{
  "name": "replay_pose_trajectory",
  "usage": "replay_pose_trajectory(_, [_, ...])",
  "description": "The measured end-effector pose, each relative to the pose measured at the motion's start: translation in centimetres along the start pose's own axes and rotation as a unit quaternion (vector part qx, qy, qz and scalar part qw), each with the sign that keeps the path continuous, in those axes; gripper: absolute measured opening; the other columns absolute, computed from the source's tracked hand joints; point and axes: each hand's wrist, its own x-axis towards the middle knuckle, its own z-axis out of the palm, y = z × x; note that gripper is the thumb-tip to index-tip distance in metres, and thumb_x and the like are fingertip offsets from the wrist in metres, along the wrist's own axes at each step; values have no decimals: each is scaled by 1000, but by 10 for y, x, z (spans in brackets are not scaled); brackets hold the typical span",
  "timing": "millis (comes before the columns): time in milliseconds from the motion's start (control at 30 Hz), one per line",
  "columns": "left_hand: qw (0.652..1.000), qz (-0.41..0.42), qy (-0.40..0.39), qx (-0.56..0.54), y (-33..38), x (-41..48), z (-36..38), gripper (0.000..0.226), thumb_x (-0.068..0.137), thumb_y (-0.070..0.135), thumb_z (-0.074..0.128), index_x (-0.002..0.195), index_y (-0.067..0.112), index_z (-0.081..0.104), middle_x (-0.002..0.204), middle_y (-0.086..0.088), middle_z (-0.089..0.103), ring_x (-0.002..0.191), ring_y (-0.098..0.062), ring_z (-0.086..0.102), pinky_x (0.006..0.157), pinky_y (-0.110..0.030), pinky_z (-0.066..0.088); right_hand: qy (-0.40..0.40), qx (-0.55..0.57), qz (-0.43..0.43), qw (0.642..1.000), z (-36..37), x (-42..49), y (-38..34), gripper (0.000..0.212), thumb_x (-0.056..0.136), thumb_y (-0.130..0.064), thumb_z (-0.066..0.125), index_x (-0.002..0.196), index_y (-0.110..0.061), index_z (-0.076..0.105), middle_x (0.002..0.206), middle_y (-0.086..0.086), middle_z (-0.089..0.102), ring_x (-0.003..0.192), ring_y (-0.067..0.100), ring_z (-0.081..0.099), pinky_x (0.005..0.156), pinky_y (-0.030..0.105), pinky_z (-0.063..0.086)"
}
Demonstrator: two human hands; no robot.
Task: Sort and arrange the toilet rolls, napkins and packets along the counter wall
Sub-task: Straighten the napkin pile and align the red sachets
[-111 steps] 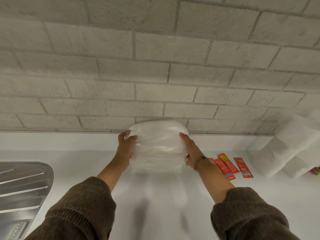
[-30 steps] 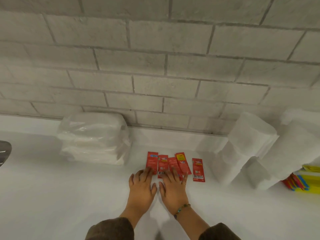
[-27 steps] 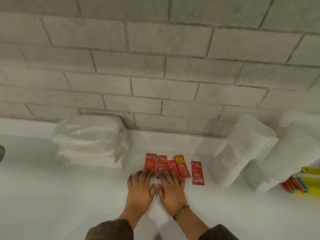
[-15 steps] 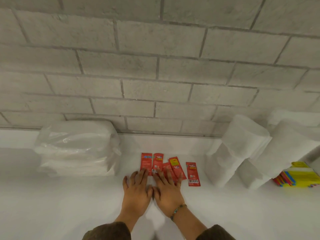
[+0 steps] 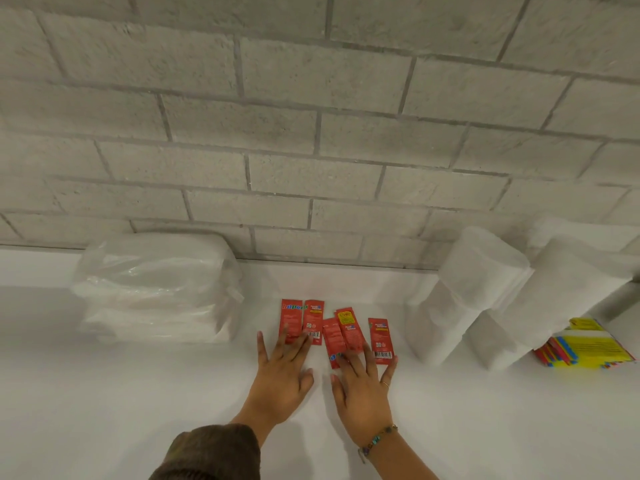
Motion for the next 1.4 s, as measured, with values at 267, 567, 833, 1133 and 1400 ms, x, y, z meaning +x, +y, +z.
replay_pose_trajectory(267, [1000,-6,-19,-21,0,1,1,60,95,51,10,135,23,45,137,6,55,137,-17,26,107,-60,9,-70,-16,24,997,-1,16,-6,63,96,-50,8,117,-26,62,121,-6,64,128,25,32,108,53,-3])
replay_pose_trajectory(567, [1000,-11,11,-11,-1,3,6,58,96,50,9,135,24,43,137,6,54,143,-17,18,110,-59,3,-56,0,43,998,-1,28,-9,62,95,-52,7,123,-23,55,125,-1,63,127,27,36,110,52,-3])
replay_pose_trajectory(833, [999,-21,41,7,-2,3,9,56,96,51,12,139,25,36,140,7,51,145,-11,-13,107,-57,7,-44,11,103,994,1,22,-1,66,94,-54,6,122,-23,57,126,1,61,125,34,50,110,55,-5])
replay_pose_trajectory(1133, [1000,-15,23,-7,-3,3,8,56,96,49,13,139,24,38,141,6,50,144,-15,9,108,-56,5,-38,12,94,995,-6,31,4,67,95,-55,8,121,-19,58,124,5,62,121,37,54,110,53,-5])
replay_pose_trajectory(1400, [999,-20,12,-28,-1,1,7,54,96,48,16,138,25,40,140,7,51,135,-16,37,110,-53,4,-11,10,167,986,-11,8,25,78,94,-55,4,111,-10,65,112,9,66,105,34,62,96,67,29])
